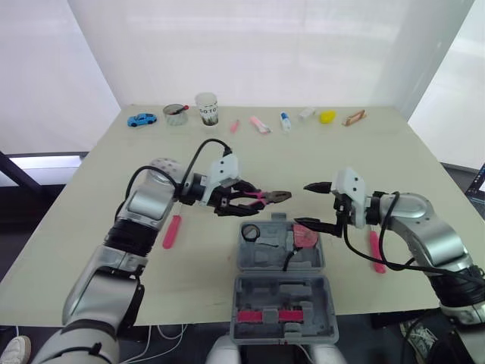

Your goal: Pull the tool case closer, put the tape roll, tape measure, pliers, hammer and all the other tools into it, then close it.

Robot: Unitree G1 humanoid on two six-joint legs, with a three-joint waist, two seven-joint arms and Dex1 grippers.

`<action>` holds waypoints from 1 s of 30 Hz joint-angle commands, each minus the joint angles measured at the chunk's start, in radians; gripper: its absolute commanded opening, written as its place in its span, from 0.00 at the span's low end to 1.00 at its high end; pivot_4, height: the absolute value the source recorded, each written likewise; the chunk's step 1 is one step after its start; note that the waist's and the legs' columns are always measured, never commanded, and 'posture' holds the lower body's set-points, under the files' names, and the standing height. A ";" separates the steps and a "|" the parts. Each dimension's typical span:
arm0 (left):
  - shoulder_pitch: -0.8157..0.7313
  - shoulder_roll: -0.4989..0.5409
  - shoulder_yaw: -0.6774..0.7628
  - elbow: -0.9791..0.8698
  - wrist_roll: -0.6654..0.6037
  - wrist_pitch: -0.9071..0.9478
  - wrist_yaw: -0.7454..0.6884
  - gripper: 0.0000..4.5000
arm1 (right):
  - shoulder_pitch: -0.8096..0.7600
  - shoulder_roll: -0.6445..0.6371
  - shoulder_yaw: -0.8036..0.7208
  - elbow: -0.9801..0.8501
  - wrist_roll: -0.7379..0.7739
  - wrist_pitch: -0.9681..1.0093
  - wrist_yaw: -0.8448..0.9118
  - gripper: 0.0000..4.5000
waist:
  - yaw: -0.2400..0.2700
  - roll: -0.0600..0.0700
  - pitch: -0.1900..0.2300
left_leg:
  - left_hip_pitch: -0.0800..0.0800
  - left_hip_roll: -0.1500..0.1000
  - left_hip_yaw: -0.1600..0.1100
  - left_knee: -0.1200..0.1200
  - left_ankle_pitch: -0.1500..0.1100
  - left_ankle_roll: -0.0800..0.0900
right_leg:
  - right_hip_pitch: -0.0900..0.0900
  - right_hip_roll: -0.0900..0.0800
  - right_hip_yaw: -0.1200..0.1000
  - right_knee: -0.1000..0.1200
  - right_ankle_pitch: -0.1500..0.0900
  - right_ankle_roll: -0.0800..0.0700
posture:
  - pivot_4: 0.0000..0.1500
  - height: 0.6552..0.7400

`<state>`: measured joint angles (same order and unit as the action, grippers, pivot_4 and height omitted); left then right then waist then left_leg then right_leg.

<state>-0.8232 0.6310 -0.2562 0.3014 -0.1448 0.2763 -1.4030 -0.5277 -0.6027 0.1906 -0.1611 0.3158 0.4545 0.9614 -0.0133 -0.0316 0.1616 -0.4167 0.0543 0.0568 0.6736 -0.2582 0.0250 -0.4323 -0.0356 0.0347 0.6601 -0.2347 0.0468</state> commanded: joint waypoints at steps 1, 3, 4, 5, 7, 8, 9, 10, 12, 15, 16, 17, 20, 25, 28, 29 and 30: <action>-0.055 -0.025 -0.012 -0.013 -0.017 -0.007 -0.044 0.57 | -0.058 0.003 0.051 -0.055 -0.030 0.057 -0.001 1.00 | 0.001 0.000 0.000 | 0.000 0.000 0.000 0.000 0.000 0.000 | 0.000 0.000 0.000 0.000 0.000 0.000 | 1.00 1.00; -0.062 -0.024 -0.020 -0.009 -0.016 -0.006 -0.067 0.57 | -0.073 0.003 0.071 -0.070 -0.037 0.079 0.003 1.00 | 0.001 0.000 0.000 | 0.000 0.000 -0.001 0.000 0.000 0.000 | 0.000 0.000 0.000 0.000 0.000 0.000 | 1.00 1.00; -0.062 -0.023 -0.019 -0.007 -0.017 -0.006 -0.072 0.57 | -0.077 0.004 0.078 -0.076 -0.038 0.088 0.003 1.00 | 0.001 0.000 0.000 | 0.000 0.000 -0.001 0.000 0.000 0.000 | 0.000 0.000 0.000 0.000 0.000 0.000 | 1.00 1.00; -0.063 -0.023 -0.018 -0.006 -0.017 -0.007 -0.077 0.57 | -0.081 0.006 0.085 -0.081 -0.040 0.095 0.004 1.00 | 0.000 0.000 0.000 | 0.000 0.000 -0.001 0.000 0.000 0.000 | 0.000 0.000 0.000 0.000 0.000 0.000 | 1.00 1.00; -0.064 -0.023 -0.017 -0.005 -0.018 -0.005 -0.086 0.57 | -0.092 0.011 0.120 -0.091 -0.060 0.100 0.010 1.00 | 0.001 0.000 0.000 | 0.000 0.000 -0.001 0.000 0.000 0.000 | 0.000 0.000 0.000 0.000 0.000 0.000 | 1.00 1.00; -0.064 -0.021 -0.018 -0.005 -0.017 -0.004 -0.092 0.57 | -0.098 0.014 0.138 -0.092 -0.073 0.095 0.013 1.00 | 0.000 0.000 0.000 | 0.000 0.000 -0.001 0.000 0.000 0.000 | 0.000 0.000 0.000 0.000 0.000 0.000 | 1.00 1.00; -0.065 -0.020 -0.021 -0.005 -0.017 -0.002 -0.099 0.57 | -0.104 0.018 0.152 -0.090 -0.084 0.091 0.014 1.00 | 0.000 0.000 0.000 | 0.000 0.000 -0.001 0.000 0.000 0.000 | 0.000 0.000 0.000 0.000 0.000 0.000 | 1.00 1.00; -0.066 -0.020 -0.022 -0.004 -0.016 -0.002 -0.104 0.57 | -0.109 0.022 0.159 -0.087 -0.091 0.088 0.014 1.00 | 0.000 0.000 0.000 | 0.000 0.000 -0.001 0.000 0.000 0.000 | 0.000 0.000 0.000 0.001 0.000 0.000 | 1.00 1.00; -0.066 -0.018 -0.023 -0.003 -0.014 -0.004 -0.113 0.57 | -0.125 0.029 0.184 -0.071 -0.116 0.070 0.021 1.00 | 0.000 0.000 0.000 | 0.000 0.000 -0.001 0.000 0.000 0.000 | 0.000 0.000 0.000 0.001 0.000 0.000 | 1.00 1.00; -0.062 -0.016 -0.022 -0.012 -0.013 0.000 -0.121 0.57 | -0.142 0.032 0.213 -0.047 -0.156 0.039 0.029 1.00 | 0.000 0.000 0.000 | 0.000 0.000 -0.001 0.001 0.000 0.000 | 0.000 0.000 0.000 0.001 0.000 0.000 | 1.00 1.00; -0.061 -0.016 -0.022 -0.014 -0.013 0.000 -0.122 0.57 | -0.144 0.035 0.215 -0.042 -0.160 0.035 0.031 1.00 | 0.000 0.000 0.000 | 0.000 0.000 -0.001 0.001 0.000 0.000 | 0.000 0.000 0.000 0.001 0.000 0.000 | 1.00 1.00; -0.061 -0.017 -0.022 -0.013 -0.013 0.001 -0.121 0.57 | -0.145 0.038 0.215 -0.037 -0.162 0.032 0.033 1.00 | 0.001 0.000 0.000 | 0.000 0.000 -0.001 0.001 0.000 0.000 | 0.000 0.000 0.000 0.001 0.000 0.000 | 1.00 1.00; -0.060 -0.017 -0.020 -0.011 -0.011 -0.001 -0.117 0.57 | -0.148 0.044 0.217 -0.030 -0.170 0.024 0.042 1.00 | 0.001 0.000 0.000 | 0.000 0.000 -0.001 0.001 0.000 0.000 | 0.000 0.000 0.000 0.001 0.000 0.000 | 1.00 1.00; -0.058 -0.020 -0.019 -0.007 -0.009 -0.004 -0.112 0.57 | -0.144 0.048 0.218 -0.030 -0.178 0.018 0.062 1.00 | 0.001 0.000 0.000 | 0.000 0.000 -0.001 0.001 0.000 0.000 | 0.000 0.000 0.000 0.001 0.000 0.000 | 1.00 1.00; -0.057 -0.021 -0.020 -0.002 -0.007 -0.008 -0.111 0.57 | -0.144 0.053 0.212 -0.026 -0.179 0.015 0.066 1.00 | 0.001 0.000 0.000 | 0.000 0.000 -0.001 0.001 0.000 0.000 | 0.000 0.000 -0.001 0.002 0.000 0.000 | 1.00 1.00; -0.057 -0.022 -0.020 0.000 -0.006 -0.010 -0.110 0.57 | -0.145 0.054 0.210 -0.024 -0.180 0.014 0.067 1.00 | 0.000 0.000 0.000 | 0.000 0.000 -0.001 0.002 0.000 0.000 | 0.000 0.000 -0.001 0.002 0.000 0.000 | 1.00 1.00; -0.056 -0.022 -0.021 0.002 -0.005 -0.012 -0.110 0.57 | -0.146 0.056 0.209 -0.023 -0.180 0.013 0.068 1.00 | 0.001 0.000 0.000 | 0.000 0.000 -0.001 0.002 0.000 0.000 | 0.000 0.000 0.000 0.002 0.000 0.000 | 1.00 1.00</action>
<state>-0.8649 0.6060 -0.2876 0.3179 -0.1421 0.2773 -1.5090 -0.6577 -0.5491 0.4182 -0.1733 0.1354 0.4896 1.0227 -0.0127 -0.0314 0.1618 -0.4169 0.0544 0.0557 0.6753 -0.2582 0.0251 -0.4324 -0.0353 0.0341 0.6621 -0.2347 0.0467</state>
